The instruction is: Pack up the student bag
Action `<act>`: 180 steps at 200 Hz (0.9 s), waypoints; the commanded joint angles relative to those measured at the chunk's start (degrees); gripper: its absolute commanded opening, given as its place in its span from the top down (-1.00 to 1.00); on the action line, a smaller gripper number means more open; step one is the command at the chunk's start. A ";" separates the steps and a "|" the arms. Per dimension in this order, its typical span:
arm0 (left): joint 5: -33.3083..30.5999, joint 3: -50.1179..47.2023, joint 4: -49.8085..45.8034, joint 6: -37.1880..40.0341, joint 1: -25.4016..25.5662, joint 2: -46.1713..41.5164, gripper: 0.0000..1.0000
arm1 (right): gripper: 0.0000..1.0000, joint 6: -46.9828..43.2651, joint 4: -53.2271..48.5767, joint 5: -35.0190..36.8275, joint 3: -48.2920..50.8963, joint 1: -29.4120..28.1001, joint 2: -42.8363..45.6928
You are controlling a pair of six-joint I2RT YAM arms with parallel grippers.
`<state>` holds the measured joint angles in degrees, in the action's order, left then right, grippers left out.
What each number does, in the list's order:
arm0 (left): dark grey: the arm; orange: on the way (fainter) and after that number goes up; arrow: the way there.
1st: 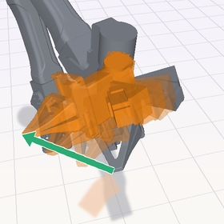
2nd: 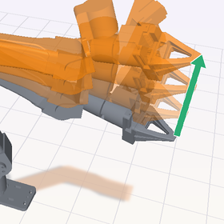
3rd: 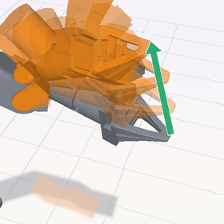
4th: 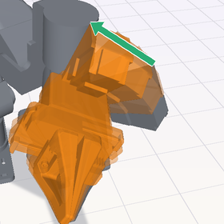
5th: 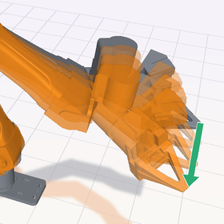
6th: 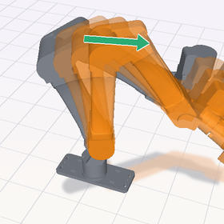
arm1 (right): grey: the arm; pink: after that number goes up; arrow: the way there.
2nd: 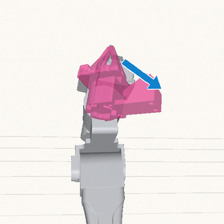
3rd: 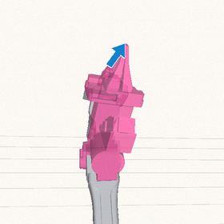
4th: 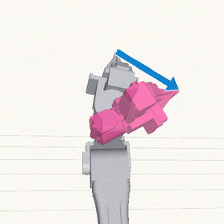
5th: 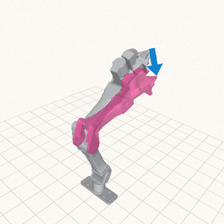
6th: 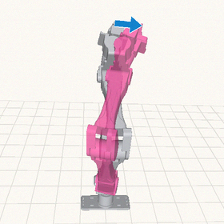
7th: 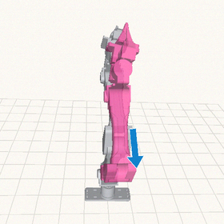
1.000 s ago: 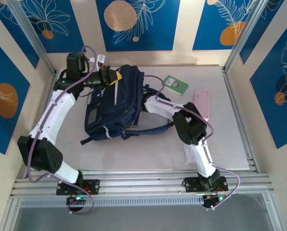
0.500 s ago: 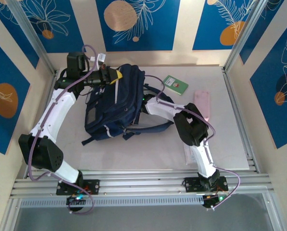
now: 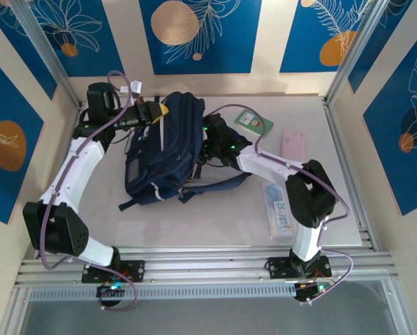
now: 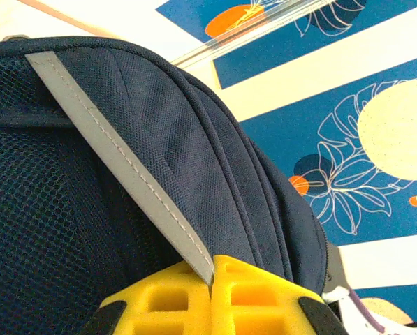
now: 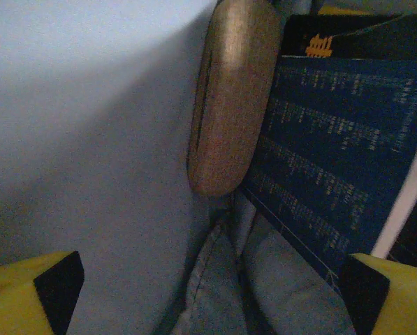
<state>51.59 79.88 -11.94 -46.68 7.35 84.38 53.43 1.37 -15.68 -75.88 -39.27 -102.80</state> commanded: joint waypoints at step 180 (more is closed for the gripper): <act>-22.26 -4.60 -6.38 9.35 2.40 -6.89 1.00 | -0.91 4.50 -53.57 32.83 28.46 17.17 39.20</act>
<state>35.20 76.64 -20.38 -38.70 10.52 78.89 52.64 -42.24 12.40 -52.45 -24.27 -65.28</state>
